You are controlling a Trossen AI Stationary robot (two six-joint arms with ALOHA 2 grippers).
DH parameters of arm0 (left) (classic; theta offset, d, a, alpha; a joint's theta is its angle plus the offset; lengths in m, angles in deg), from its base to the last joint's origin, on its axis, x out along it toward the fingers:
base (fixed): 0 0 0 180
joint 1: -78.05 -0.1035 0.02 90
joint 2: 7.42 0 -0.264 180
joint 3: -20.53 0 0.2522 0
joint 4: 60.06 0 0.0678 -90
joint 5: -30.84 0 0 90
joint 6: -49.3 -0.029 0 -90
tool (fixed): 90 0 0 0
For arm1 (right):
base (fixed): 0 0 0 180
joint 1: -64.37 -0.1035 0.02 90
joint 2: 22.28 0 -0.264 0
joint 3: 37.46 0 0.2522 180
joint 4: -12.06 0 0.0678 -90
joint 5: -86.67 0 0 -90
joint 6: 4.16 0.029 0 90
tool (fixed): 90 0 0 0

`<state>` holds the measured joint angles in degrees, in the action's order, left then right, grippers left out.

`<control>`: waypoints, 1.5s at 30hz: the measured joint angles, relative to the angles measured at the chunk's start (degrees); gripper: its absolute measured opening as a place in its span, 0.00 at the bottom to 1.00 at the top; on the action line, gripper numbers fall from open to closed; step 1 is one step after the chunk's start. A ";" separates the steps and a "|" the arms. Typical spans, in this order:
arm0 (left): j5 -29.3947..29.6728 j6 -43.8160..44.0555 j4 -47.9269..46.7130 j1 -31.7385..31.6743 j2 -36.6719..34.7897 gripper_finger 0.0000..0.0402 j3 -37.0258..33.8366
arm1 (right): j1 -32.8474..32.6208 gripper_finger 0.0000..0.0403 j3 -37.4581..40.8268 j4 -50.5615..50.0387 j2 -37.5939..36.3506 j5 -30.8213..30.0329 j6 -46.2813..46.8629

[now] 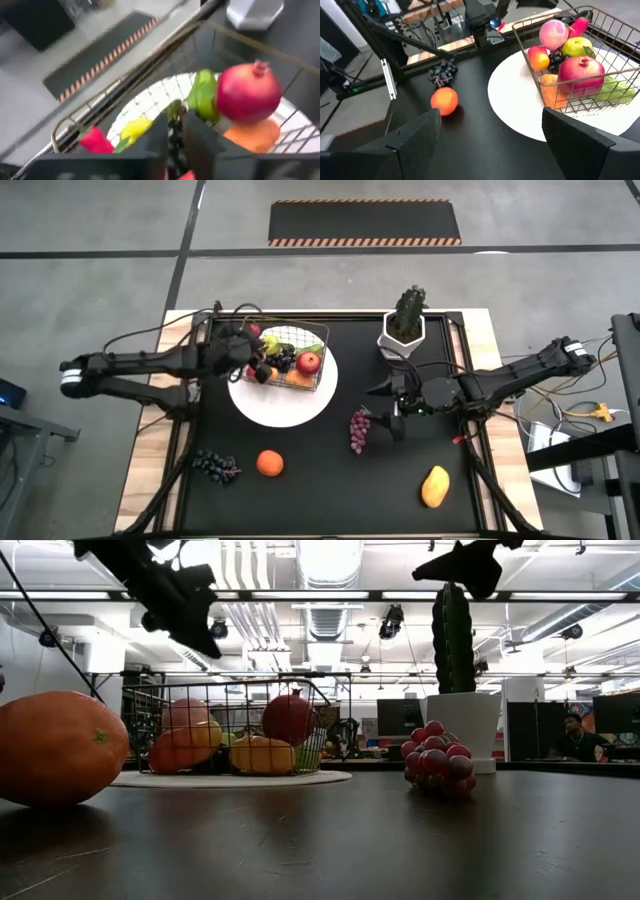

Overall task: Build produce basket
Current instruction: Put the peach in the gold wire basket, then put the orange in the gold wire basket

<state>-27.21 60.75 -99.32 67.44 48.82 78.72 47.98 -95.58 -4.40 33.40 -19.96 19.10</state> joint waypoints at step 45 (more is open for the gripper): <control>-5.23 -2.75 -13.71 -10.03 8.65 0.00 7.10 | 0.01 0.82 0.24 0.02 3.48 -0.04 -0.80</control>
<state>-32.44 58.00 -113.02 57.41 57.48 85.82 47.99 -95.34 -4.38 36.88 -20.00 18.30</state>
